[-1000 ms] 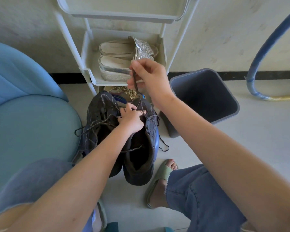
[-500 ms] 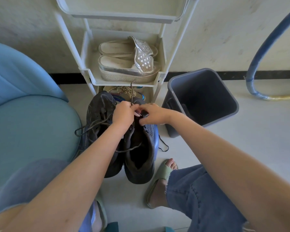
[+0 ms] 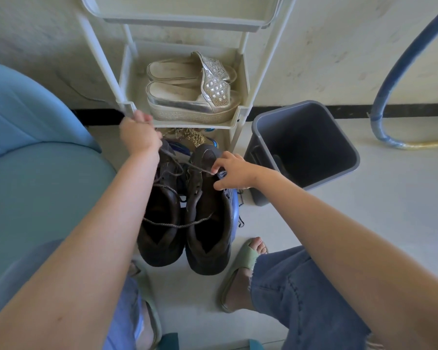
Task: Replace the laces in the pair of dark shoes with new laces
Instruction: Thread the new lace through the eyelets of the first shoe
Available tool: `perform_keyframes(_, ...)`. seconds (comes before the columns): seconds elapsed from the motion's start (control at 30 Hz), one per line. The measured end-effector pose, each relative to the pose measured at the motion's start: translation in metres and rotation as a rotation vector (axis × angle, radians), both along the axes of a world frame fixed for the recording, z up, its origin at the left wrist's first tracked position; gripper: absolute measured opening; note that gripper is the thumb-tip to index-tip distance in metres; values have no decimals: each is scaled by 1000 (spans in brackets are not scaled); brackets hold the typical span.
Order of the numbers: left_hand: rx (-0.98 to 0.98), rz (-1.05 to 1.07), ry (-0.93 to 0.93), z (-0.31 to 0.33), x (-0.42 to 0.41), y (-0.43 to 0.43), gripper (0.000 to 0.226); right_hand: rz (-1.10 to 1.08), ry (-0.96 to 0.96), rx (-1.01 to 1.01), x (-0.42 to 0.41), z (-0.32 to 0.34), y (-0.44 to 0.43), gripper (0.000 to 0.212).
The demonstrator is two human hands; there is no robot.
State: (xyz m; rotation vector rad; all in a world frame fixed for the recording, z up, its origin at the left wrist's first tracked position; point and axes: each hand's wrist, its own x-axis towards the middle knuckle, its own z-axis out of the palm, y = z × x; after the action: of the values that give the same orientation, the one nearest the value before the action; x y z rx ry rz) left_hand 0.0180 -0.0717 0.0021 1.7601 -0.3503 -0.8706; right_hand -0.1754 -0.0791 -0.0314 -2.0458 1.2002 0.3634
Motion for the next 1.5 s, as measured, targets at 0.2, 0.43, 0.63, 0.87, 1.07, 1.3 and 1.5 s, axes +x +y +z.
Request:
perform_keyframes(0.2,497,-1165,-655,-18,-46,22,23,-2,0,1,1,2,2,48)
perform_keyframes(0.43,384,-1196,-927,-33,-58,31,12,-20,-2,7,1,4,3,55)
perform_keyframes(0.63,250,-625,-732,-18,-44,21,23,-20,-14,26,-3,5,0,56)
perform_keyframes(0.87,111,-638,-553,1,-38,17,24,-14,-7,32,-1,3,1,49)
perform_keyframes(1.07,-2,-771,-583,10,-49,13,32,-489,-586,308,14,29,-6,51)
perform_keyframes(1.3,-127,-1000,-391,21,-60,13,23,-837,-1091,770,6,51,-21,56)
perform_keyframes(1.5,-111,-1120,-334,15,-80,17,17,-1202,-1346,746,1,57,-24,20)
